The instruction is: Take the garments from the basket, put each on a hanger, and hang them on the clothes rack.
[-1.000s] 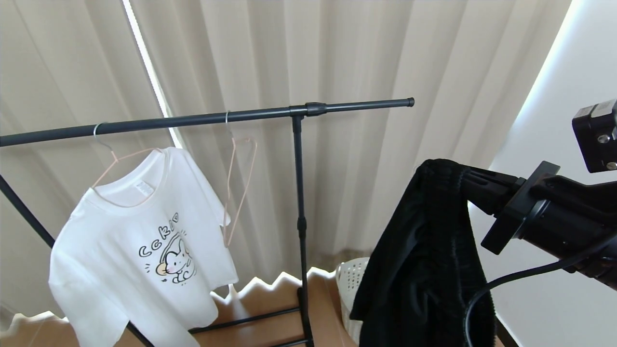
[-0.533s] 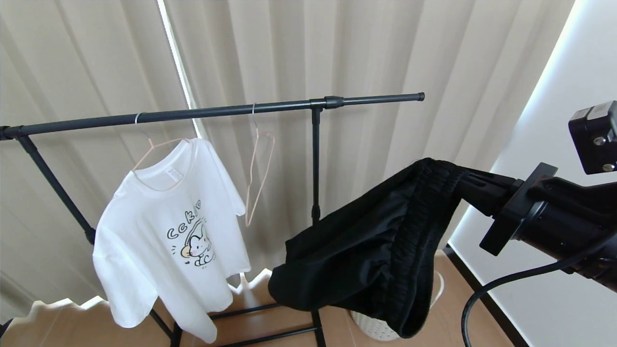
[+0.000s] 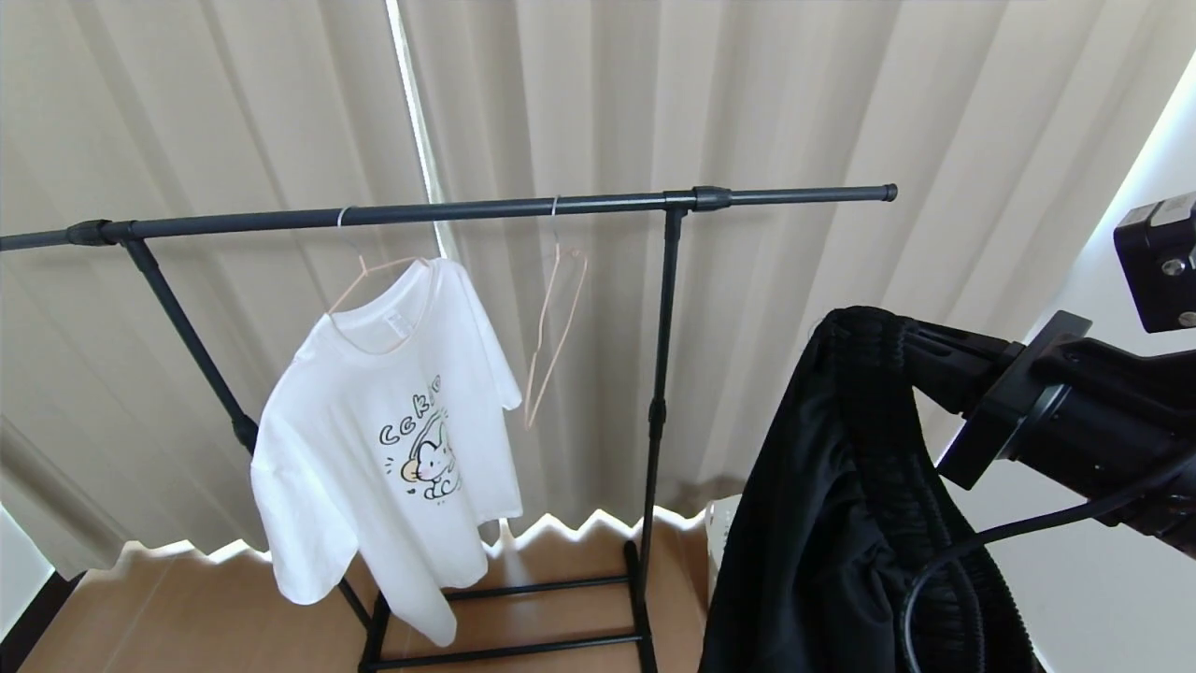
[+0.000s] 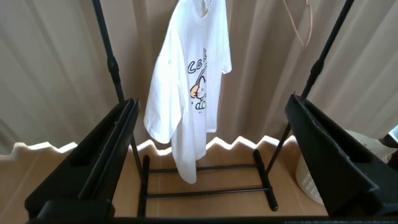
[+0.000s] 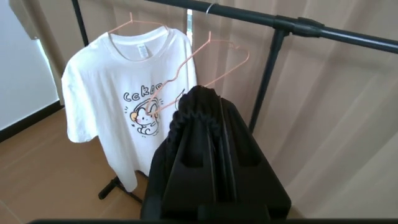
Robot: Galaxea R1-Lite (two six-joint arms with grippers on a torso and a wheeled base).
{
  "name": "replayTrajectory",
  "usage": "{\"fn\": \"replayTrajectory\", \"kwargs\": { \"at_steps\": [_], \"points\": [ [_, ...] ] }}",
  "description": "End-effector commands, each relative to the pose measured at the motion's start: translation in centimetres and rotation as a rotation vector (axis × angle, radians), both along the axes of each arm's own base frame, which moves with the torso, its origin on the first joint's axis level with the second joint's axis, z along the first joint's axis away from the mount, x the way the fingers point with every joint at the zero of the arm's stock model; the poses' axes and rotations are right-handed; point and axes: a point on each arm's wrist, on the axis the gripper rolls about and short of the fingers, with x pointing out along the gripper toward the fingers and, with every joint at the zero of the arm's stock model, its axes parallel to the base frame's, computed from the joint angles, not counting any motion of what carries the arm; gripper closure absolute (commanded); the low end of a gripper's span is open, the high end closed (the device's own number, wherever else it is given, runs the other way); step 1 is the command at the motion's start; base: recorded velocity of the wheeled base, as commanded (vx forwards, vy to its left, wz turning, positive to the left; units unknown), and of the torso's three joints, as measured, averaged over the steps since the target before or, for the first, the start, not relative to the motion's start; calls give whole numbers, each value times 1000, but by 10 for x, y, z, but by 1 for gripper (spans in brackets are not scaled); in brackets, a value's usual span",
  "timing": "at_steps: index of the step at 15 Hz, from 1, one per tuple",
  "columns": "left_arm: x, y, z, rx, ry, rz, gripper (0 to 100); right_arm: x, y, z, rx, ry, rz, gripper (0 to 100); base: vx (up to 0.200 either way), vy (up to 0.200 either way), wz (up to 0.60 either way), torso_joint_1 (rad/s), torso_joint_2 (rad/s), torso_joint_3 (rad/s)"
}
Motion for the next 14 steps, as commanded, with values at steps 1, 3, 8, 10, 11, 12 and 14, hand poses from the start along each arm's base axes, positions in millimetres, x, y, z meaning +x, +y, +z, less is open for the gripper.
{"fn": "replayTrajectory", "kwargs": {
  "at_steps": [1, 3, 8, 10, 11, 12, 14],
  "points": [
    [0, 0, 0, 0, 1, 0, 0, 0, 0, 0, -1, 1, 0, 100, 0, 0, 0, 0, 0, 0],
    [0, 0, 0, 0, 1, 0, 0, 0, 0, 0, -2, 2, 0, 100, 0, 0, 0, 0, 0, 0],
    [0, 0, 0, 11, 1, -9, 0, 1, 0, 1, 0, -3, -3, 100, 0, 0, 0, 0, 0, 0],
    [0, 0, 0, 18, 3, -9, 0, 3, 1, 6, 10, -18, -8, 100, 0, 0, 0, 0, 0, 0],
    [0, 0, -1, 50, 13, -18, 0, 4, 2, 5, 7, -14, -8, 100, 0, 0, 0, 0, 0, 0],
    [1, -1, -1, 83, 17, -36, 0, 5, 2, 4, 3, -10, -8, 100, 0, 0, 0, 0, 0, 0],
    [13, -2, 2, 109, 170, -106, 0, 8, 4, 1, -10, 10, -13, 100, 0, 0, 0, 0, 0, 0]
  ]
}}
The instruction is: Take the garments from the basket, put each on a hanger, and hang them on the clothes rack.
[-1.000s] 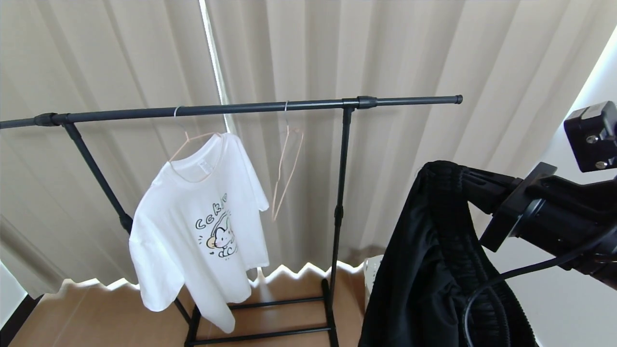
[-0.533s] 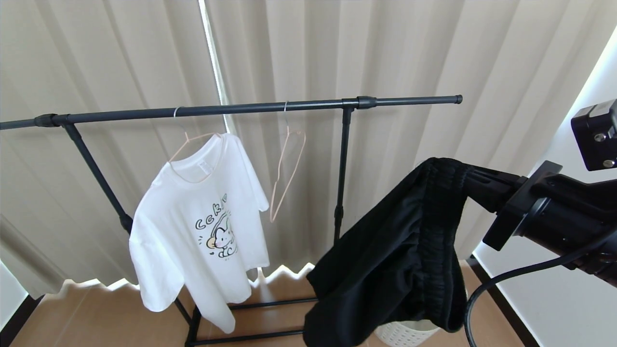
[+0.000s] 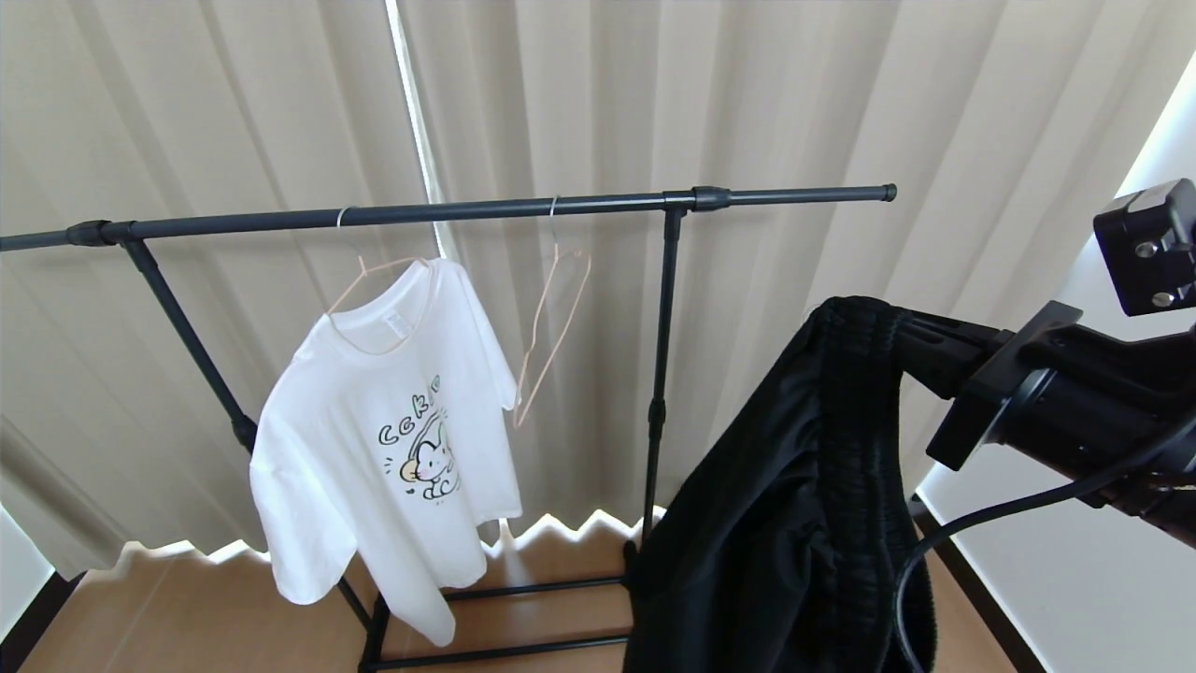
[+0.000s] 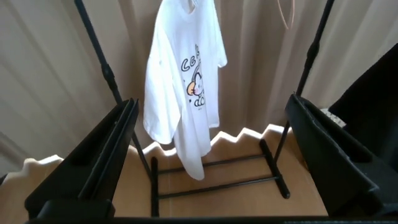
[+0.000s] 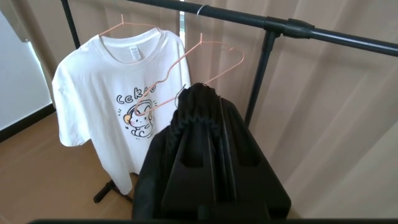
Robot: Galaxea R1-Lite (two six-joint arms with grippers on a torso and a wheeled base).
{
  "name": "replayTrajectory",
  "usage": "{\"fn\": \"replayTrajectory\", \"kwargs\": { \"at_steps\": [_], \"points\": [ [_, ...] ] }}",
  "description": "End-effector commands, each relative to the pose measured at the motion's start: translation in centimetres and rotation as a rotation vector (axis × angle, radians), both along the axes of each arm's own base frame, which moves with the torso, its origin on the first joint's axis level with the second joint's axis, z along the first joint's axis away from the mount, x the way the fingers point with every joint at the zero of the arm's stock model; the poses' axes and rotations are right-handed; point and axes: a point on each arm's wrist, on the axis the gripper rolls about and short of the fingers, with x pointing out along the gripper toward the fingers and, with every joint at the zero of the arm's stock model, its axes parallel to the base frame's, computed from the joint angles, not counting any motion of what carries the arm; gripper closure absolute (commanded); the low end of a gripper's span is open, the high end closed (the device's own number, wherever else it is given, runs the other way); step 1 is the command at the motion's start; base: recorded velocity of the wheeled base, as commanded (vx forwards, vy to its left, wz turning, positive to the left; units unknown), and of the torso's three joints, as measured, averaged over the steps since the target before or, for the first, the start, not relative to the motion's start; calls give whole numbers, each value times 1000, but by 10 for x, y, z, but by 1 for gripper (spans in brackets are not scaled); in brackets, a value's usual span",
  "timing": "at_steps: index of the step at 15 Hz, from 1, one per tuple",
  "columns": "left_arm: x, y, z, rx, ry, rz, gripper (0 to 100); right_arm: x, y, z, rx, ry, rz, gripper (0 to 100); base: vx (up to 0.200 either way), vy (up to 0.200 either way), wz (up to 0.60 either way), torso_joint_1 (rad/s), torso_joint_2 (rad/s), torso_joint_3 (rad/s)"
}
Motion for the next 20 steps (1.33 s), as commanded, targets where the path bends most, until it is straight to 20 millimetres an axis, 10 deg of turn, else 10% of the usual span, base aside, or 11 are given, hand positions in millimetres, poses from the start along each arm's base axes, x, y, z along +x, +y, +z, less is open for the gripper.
{"fn": "replayTrajectory", "kwargs": {
  "at_steps": [1, 8, 11, 15, 20],
  "points": [
    [17, -1, 2, 13, 210, -31, 0, 4, 3, -4, -12, 18, 2, 100, 0, 0, 0, 0, 0, 0],
    [38, -10, 2, 185, 463, -464, 0, 73, 48, -17, -71, 110, -35, 100, 0, 0, 0, 0, 0, 0],
    [62, -20, 44, 67, 416, -441, 0, 78, 54, -22, -71, 184, -33, 100, 0, 0, 0, 0, 0, 0],
    [126, -77, 75, -44, 505, -605, 0, 79, 69, -16, -12, 329, -117, 100, 0, 0, 0, 0, 0, 0],
    [200, -145, 51, -91, 525, -581, 0, 78, 86, -7, 49, 357, -206, 100, 0, 0, 0, 0, 0, 0]
  ]
}}
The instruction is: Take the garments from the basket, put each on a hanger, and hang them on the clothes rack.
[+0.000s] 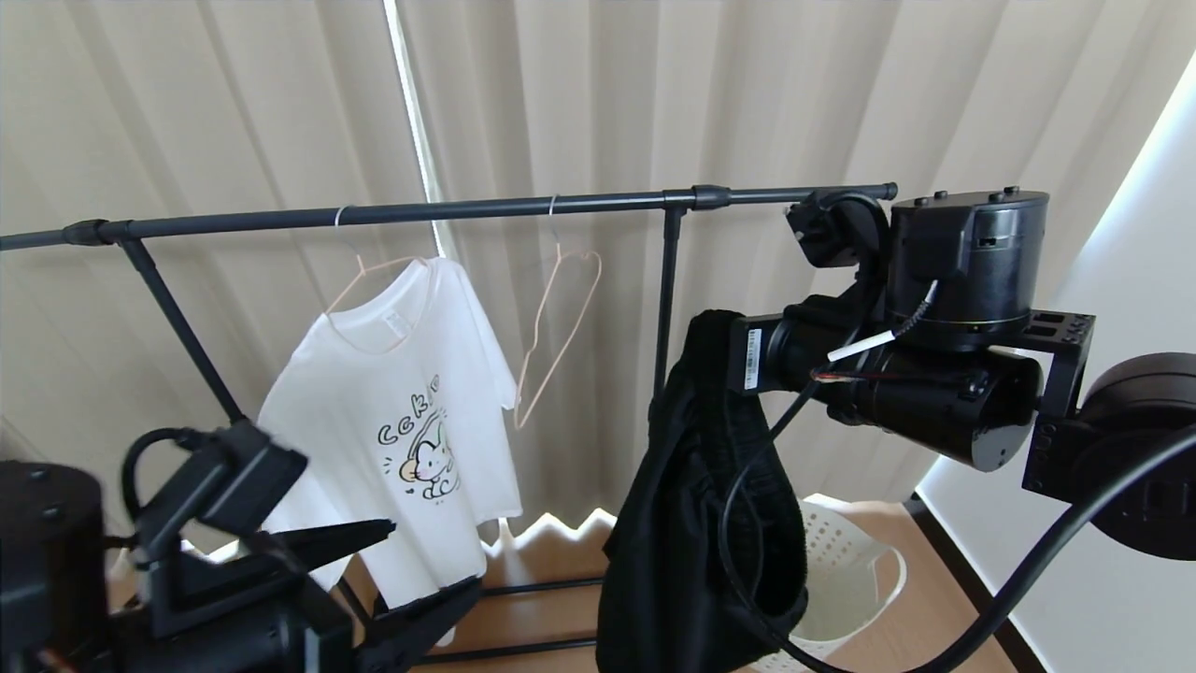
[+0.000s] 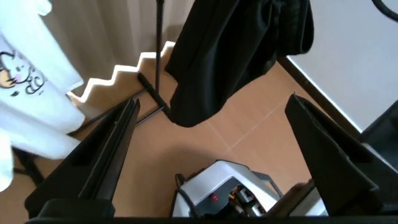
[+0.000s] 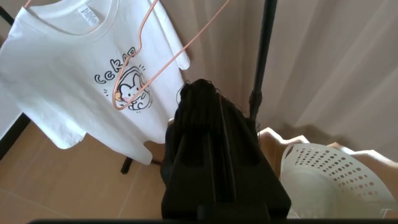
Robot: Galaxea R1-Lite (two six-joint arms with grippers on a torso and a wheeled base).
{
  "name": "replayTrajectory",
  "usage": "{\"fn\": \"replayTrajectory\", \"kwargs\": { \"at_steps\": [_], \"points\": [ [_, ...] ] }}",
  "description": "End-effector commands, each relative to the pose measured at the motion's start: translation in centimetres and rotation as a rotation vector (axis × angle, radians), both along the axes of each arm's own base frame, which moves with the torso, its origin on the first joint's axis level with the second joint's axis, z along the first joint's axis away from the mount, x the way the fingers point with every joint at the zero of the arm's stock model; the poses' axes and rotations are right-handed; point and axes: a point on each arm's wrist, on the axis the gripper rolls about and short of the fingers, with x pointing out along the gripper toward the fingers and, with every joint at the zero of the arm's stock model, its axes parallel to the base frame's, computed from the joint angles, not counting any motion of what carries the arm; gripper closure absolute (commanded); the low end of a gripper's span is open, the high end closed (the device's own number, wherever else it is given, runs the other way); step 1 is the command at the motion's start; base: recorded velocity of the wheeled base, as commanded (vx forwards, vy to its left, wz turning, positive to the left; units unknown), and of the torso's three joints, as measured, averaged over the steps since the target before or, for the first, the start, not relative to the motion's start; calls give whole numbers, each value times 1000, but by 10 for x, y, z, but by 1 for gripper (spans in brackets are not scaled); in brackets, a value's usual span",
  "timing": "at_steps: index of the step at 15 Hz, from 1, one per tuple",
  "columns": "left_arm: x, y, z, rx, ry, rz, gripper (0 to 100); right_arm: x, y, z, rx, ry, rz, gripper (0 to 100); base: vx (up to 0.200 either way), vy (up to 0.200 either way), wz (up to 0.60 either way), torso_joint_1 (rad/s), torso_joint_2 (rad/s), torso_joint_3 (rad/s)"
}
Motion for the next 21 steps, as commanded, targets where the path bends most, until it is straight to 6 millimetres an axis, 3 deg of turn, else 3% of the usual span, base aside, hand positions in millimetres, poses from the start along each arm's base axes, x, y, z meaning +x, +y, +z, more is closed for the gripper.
{"fn": "replayTrajectory", "kwargs": {
  "at_steps": [1, 4, 7, 12, 16, 21],
  "points": [
    [53, -54, -26, 12, 52, -14, 0, -2, 8, 1, 11, -4, 0, 100, 0, 0, 0, 0, 0, 0],
    [72, -71, -17, -42, 6, 37, 0, 1, 13, 5, 65, -3, -54, 100, 0, 0, 0, 0, 0, 0],
    [65, -97, -18, -123, 64, 82, 0, 2, 21, 7, 127, 7, -75, 100, 0, 0, 0, 0, 0, 0],
    [75, -122, -30, -164, 50, 169, 0, 2, 40, 2, 155, 13, -81, 100, 0, 0, 0, 0, 0, 0],
    [79, -130, -20, -240, 44, 218, 0, -9, 53, 0, 155, 22, -40, 100, 0, 0, 0, 0, 0, 0],
    [72, -137, -17, -263, 47, 193, 0, -12, 55, 0, 148, 13, -64, 100, 0, 0, 0, 0, 0, 0]
  ]
}}
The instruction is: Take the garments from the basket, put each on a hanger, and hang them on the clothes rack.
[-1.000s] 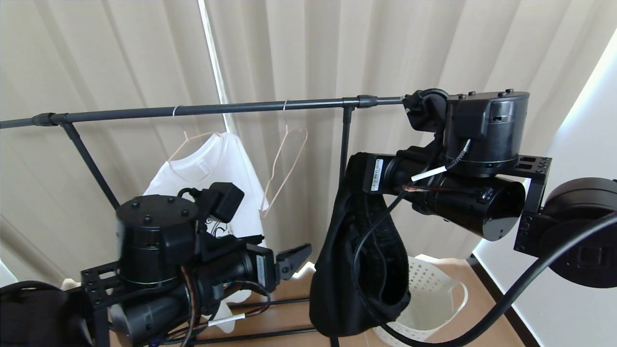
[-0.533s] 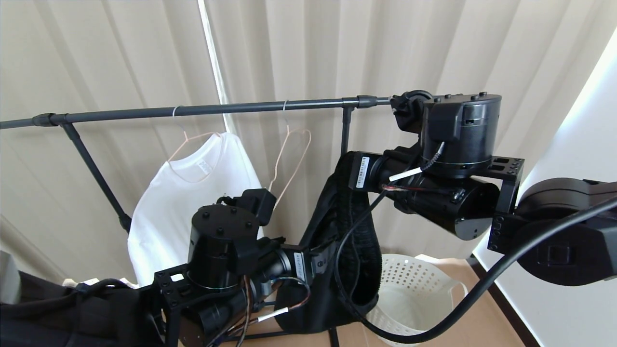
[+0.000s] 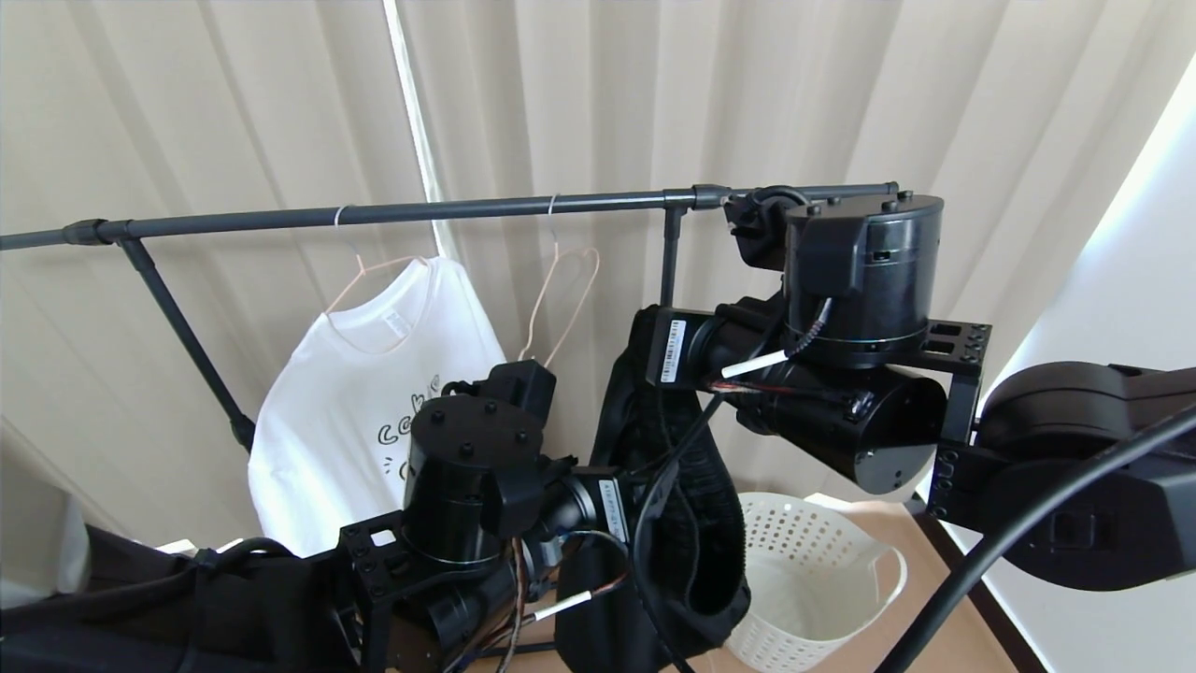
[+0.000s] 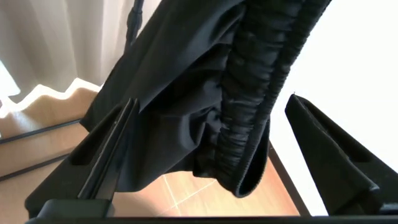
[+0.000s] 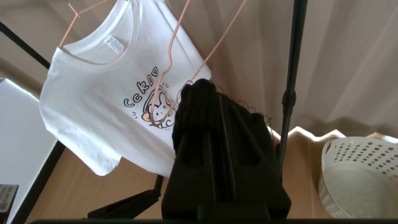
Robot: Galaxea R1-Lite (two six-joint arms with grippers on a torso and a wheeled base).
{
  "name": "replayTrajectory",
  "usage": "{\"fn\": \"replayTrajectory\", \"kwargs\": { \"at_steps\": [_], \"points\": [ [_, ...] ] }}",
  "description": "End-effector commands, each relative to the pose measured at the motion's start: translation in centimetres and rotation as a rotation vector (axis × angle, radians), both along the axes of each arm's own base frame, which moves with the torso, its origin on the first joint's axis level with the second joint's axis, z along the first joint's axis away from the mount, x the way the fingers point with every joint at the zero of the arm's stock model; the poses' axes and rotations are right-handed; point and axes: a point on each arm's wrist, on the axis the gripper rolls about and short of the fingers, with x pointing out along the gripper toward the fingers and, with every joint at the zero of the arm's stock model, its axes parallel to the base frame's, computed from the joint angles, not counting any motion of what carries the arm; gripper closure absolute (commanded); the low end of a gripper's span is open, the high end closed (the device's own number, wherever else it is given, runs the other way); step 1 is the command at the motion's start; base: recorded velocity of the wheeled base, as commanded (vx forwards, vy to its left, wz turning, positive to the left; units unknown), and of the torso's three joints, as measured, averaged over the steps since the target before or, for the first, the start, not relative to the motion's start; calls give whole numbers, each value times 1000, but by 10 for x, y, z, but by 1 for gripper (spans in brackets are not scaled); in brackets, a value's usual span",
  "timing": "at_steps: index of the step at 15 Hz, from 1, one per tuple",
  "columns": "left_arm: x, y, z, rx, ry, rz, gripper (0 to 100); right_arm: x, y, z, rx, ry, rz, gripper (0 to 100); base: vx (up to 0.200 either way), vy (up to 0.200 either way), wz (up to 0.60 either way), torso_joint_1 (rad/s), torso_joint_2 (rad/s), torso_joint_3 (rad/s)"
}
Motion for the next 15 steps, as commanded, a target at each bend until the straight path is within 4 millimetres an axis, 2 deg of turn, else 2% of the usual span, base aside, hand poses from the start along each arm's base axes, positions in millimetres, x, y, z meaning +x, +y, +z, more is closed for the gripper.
{"fn": "replayTrajectory", "kwargs": {
  "at_steps": [1, 4, 7, 8, 12, 15],
  "points": [
    [0, -1, 5, -18, -12, -1, 0, -2, 2, -1, -2, 1, 8, 100, 0, 0, 0, 0, 0, 0],
    [5, -4, 9, -28, -25, 17, 0, -4, 3, -3, -7, 6, 12, 100, 0, 0, 0, 0, 0, 0],
    [23, -15, -12, 54, -31, 177, 0, -6, 0, -4, -11, 9, 0, 100, 0, 0, 0, 0, 0, 0],
    [30, -14, -27, 126, -34, 253, 0, -6, -4, -5, -15, 12, -6, 100, 0, 0, 0, 0, 0, 0],
    [27, -9, -38, 214, -32, 247, 0, -4, -10, 1, -3, -7, -37, 100, 0, 0, 0, 0, 0, 0],
    [26, -9, -51, 268, -15, 231, 0, 0, -31, 18, 21, -46, -104, 100, 0, 0, 0, 0, 0, 0]
  ]
}}
